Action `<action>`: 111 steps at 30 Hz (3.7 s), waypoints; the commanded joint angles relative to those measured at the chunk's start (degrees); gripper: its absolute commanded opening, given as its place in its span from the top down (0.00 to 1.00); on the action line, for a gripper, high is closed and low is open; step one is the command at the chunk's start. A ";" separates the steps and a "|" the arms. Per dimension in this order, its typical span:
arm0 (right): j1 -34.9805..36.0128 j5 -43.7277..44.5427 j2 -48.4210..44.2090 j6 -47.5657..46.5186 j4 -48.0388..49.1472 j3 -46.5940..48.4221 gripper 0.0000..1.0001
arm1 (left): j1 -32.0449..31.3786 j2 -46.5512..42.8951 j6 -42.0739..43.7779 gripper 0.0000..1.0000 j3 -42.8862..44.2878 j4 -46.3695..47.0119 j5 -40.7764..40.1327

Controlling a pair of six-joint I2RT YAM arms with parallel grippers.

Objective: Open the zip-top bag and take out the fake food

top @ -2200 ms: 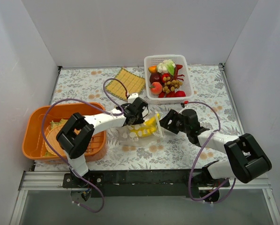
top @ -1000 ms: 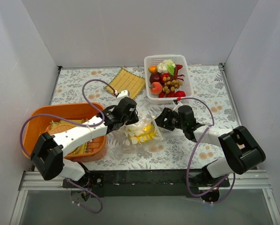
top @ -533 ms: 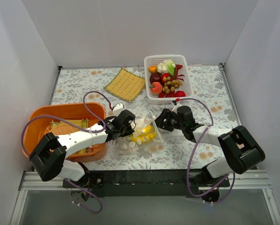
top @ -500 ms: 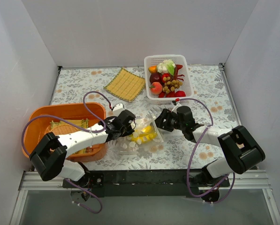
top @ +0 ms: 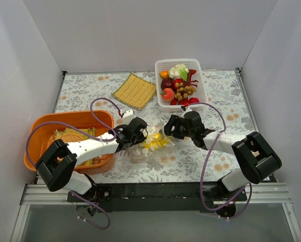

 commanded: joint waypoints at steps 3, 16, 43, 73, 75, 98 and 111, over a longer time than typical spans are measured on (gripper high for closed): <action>1.70 4.84 0.36 -1.36 -6.74 1.40 0.28 | -0.42 2.08 0.24 1.00 -3.48 -2.16 1.74; 1.70 9.15 -2.81 -3.11 -11.75 4.21 0.85 | -0.42 -2.41 0.41 1.00 -3.05 -5.67 0.25; 1.79 -0.42 -8.26 -3.03 -5.53 0.52 0.21 | -0.42 0.66 1.91 1.00 -1.55 -2.51 3.94; 1.62 4.22 -8.34 -3.81 4.96 -4.67 0.84 | -0.42 2.61 2.43 0.94 -1.81 0.04 5.17; 1.62 5.46 -10.62 -4.95 3.37 -4.49 0.88 | -0.42 0.85 2.61 0.84 -1.55 -1.54 4.12; 1.62 13.38 -19.42 -12.16 -11.05 0.87 0.94 | -0.25 1.28 -0.55 0.97 -5.86 -4.00 2.97; 1.62 16.63 -21.79 -19.72 -22.47 7.89 0.95 | 0.90 3.66 -1.44 1.00 -5.07 -6.11 0.86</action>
